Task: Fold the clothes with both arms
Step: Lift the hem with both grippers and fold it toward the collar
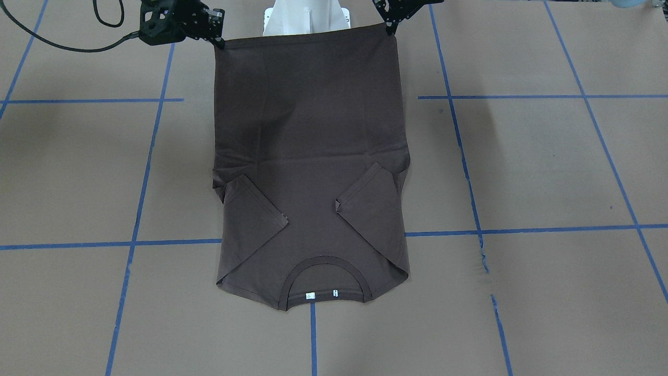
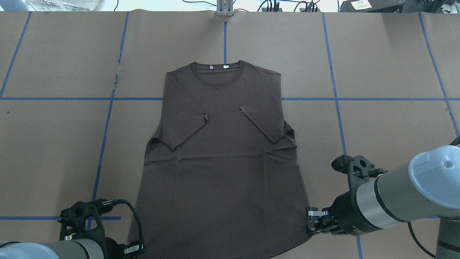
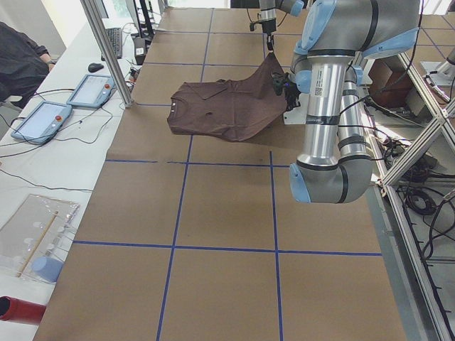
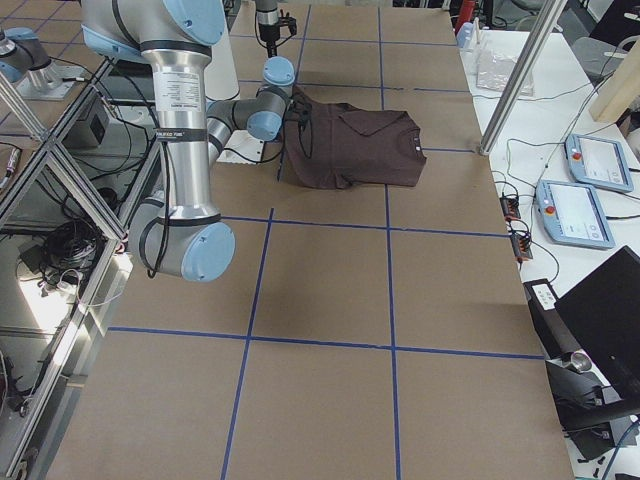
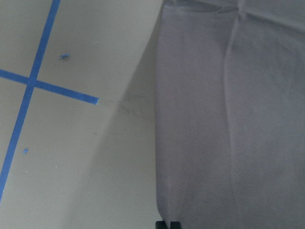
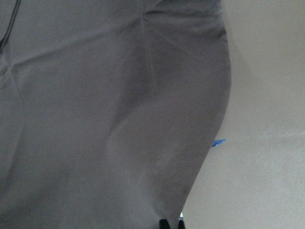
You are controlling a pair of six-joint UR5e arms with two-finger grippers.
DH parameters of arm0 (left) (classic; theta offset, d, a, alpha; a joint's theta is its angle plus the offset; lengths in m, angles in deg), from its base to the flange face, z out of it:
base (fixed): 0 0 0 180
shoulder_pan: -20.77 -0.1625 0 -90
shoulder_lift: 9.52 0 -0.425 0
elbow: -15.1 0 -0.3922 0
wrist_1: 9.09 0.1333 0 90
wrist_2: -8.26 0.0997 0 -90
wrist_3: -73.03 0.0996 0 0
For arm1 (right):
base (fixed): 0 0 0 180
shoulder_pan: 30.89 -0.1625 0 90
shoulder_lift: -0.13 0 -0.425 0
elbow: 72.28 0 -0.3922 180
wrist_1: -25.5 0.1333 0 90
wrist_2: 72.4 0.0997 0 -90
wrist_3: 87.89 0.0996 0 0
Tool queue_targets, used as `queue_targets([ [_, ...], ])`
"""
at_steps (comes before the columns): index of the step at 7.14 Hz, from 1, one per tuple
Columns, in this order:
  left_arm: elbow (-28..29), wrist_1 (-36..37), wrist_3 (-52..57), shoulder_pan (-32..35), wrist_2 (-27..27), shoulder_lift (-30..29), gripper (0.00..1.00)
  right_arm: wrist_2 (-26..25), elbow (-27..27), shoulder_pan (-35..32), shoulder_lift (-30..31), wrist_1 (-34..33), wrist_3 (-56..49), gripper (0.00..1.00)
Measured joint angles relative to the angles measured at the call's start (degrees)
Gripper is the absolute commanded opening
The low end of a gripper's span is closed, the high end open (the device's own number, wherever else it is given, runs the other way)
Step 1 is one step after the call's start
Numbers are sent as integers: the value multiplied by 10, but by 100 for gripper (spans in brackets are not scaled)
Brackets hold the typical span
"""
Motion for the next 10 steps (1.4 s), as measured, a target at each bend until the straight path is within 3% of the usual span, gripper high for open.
queue_targets([
  [2,39,0,86,103,-19,-45,0,19,59,-88,-49,1,-58,0],
  [5,171,-27,200,245,-50,-112,0,64,219,-193,-150,1,-111,0],
  [10,424,-233,263,364,-74,-171,0,62,452,-257,-286,30,-158,0],
])
